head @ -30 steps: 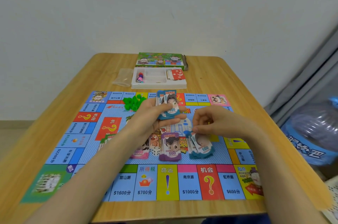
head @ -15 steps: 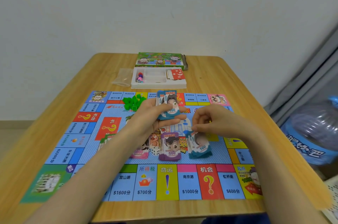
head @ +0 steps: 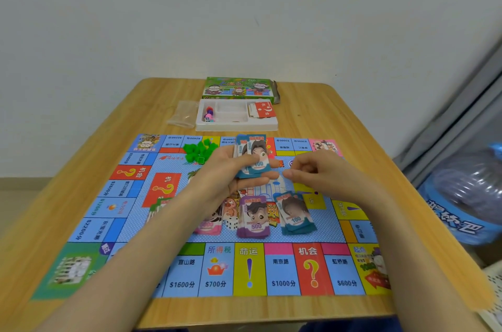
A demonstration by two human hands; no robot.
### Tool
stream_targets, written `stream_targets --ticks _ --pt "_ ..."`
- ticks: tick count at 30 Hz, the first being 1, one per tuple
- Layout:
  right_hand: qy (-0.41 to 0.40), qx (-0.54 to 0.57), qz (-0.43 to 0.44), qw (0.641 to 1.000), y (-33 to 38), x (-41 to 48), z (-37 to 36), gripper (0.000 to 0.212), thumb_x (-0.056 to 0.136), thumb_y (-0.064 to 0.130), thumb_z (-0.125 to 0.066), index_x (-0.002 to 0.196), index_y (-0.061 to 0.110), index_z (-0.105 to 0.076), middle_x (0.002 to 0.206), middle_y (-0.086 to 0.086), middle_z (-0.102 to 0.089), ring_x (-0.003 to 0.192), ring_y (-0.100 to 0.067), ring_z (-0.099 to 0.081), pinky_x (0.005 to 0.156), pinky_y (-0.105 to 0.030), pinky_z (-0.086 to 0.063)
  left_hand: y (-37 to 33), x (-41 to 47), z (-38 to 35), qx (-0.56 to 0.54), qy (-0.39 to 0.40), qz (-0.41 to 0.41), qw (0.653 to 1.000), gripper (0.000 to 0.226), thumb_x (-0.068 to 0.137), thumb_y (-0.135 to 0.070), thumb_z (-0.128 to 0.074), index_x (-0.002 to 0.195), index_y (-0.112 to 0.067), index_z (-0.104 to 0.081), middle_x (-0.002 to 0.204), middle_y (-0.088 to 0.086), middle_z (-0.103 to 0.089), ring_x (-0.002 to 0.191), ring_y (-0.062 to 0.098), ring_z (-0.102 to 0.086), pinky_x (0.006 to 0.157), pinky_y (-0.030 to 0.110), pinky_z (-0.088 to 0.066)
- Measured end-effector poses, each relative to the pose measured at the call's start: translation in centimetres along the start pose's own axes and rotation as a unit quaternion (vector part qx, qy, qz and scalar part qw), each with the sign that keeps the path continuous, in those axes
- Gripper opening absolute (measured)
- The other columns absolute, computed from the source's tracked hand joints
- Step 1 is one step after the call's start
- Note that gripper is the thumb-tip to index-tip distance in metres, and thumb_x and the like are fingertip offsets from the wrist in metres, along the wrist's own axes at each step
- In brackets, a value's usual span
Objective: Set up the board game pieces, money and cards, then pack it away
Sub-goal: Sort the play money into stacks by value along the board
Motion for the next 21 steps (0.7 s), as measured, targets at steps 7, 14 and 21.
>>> stream_targets --ticks 7,14,21 --pt "-0.095 0.117 0.049 0.987 1.4 0.0 1.3 0.027 0.088 0.035 -0.057 0.079 0.010 -0.061 0.049 0.000 -0.034 0.050 -0.017 -0.034 0.048 -0.036 -0.034 0.3 -0.2 -0.3 0.044 0.011 0.010 0.999 0.016 0.090 -0.004 -0.058 0.106 -0.005 -0.060 0.088 0.013 -0.074 0.070 0.020 -0.073 0.053 0.018 -0.055" --pt "-0.102 0.178 0.079 0.976 2.1 -0.1 1.0 0.008 0.087 0.022 -0.063 0.089 0.021 -0.056 0.061 -0.001 -0.055 0.053 -0.007 -0.047 0.051 -0.017 -0.039 0.4 -0.4 -0.9 0.082 0.031 0.016 0.996 0.013 0.086 -0.003 -0.062 0.093 -0.014 -0.065 0.078 0.005 -0.075 0.062 0.016 -0.071 0.050 0.016 -0.054" --pt "-0.125 0.170 0.089 0.973 2.5 -0.3 1.4 0.027 0.080 0.005 -0.072 0.090 0.023 -0.055 0.084 0.005 -0.059 0.061 -0.005 -0.051 0.053 -0.012 -0.039 0.6 -0.6 -1.5 0.059 0.055 0.034 0.996 0.009 0.093 -0.012 -0.055 0.096 -0.009 -0.063 0.079 0.010 -0.074 0.062 0.017 -0.071 0.052 0.017 -0.055"
Point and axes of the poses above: each hand's wrist, its own x-axis towards the middle knuckle, its own z-axis out of the back of the hand, y = z × x, the point moved 8 cm from there along x, towards the middle knuckle
